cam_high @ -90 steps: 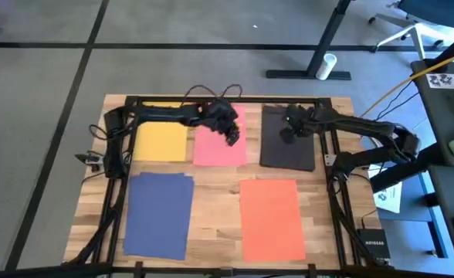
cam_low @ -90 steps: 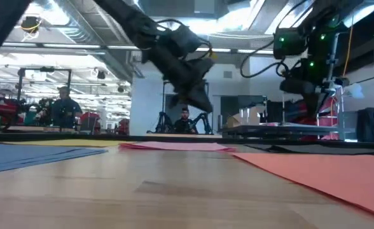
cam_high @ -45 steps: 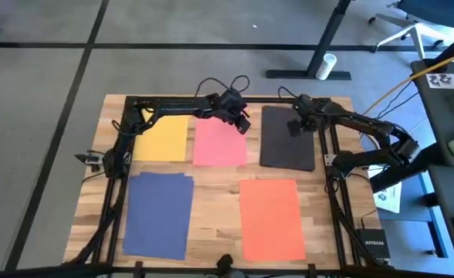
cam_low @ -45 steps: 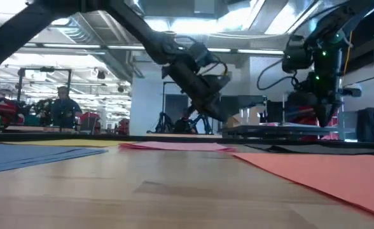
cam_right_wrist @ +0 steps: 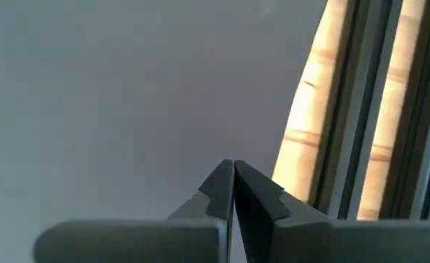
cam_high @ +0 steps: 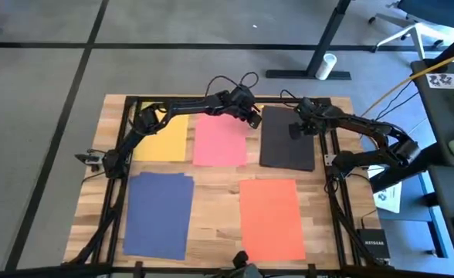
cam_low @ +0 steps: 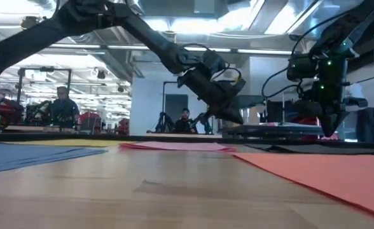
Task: Organize paper
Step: Adjust the stacked black papers
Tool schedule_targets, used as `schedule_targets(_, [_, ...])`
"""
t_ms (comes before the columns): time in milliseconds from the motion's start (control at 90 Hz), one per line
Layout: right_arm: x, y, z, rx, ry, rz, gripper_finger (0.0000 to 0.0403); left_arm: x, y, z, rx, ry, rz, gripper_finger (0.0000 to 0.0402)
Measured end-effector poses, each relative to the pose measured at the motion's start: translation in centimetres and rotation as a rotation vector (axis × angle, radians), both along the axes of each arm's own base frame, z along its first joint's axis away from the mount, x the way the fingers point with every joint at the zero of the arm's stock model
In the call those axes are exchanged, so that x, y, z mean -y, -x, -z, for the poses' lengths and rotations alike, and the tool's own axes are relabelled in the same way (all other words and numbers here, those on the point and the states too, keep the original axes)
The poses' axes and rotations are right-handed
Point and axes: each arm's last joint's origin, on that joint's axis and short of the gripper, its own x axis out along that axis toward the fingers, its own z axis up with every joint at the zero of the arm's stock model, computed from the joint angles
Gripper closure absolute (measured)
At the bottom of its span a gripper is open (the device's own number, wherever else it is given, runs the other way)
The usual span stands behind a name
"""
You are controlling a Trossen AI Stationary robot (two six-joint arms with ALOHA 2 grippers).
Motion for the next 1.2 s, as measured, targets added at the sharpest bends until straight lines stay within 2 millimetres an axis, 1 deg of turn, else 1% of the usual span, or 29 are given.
schedule_targets(189, [0.0, 0.0, 0.0, -0.003, -0.001, -0.01, 0.0403, 0.7, -0.5, -0.1, 0.016, 0.008, 0.002, 0.0402])
schedule_targets(267, [0.0, 0.0, 0.0, -0.003, -0.001, -0.01, 0.0403, 0.7, -0.5, 0.4, 0.012, 0.026, -0.011, 0.0402])
schedule_targets(422, [0.0, 0.0, 0.0, -0.007, -0.001, -0.023, 0.0403, 0.9, -0.5, 1.7, -0.058, 0.03, -0.071, 0.0402])
schedule_targets(544, [0.0, 0.0, 0.0, -0.01, -0.004, -0.027, 0.0403, 0.9, -0.6, 2.4, -0.063, 0.034, -0.085, 0.0402])
schedule_targets(667, [0.0, 0.0, 0.0, -0.002, -0.01, -0.026, 0.0403, 0.8, -0.7, 2.3, -0.06, 0.019, -0.111, 0.0402])
schedule_targets(789, [-0.1, 0.0, 0.0, 0.01, -0.018, 0.012, 0.0403, 0.6, -0.6, 2.3, -0.06, 0.019, -0.121, 0.0402])
schedule_targets(933, [-0.2, 0.4, 0.0, -0.053, 0.007, 0.059, 0.0403, 0.2, -0.6, 2.7, -0.056, 0.03, -0.145, 0.0402])
schedule_targets(1100, [-0.4, 0.6, 0.0, -0.084, 0.002, 0.08, 0.0403, 0.1, -1.4, 4.5, -0.033, 0.087, -0.132, 0.0402])
schedule_targets(1156, [-0.4, 0.6, 0.0, -0.083, 0.004, 0.084, 0.0403, 0.2, -1.8, 4.5, -0.044, 0.09, -0.129, 0.0402])
schedule_targets(1200, [-0.4, 0.6, 0.0, -0.082, 0.004, 0.087, 0.0403, 0.3, -2.0, 4.2, -0.045, 0.085, -0.124, 0.0402])
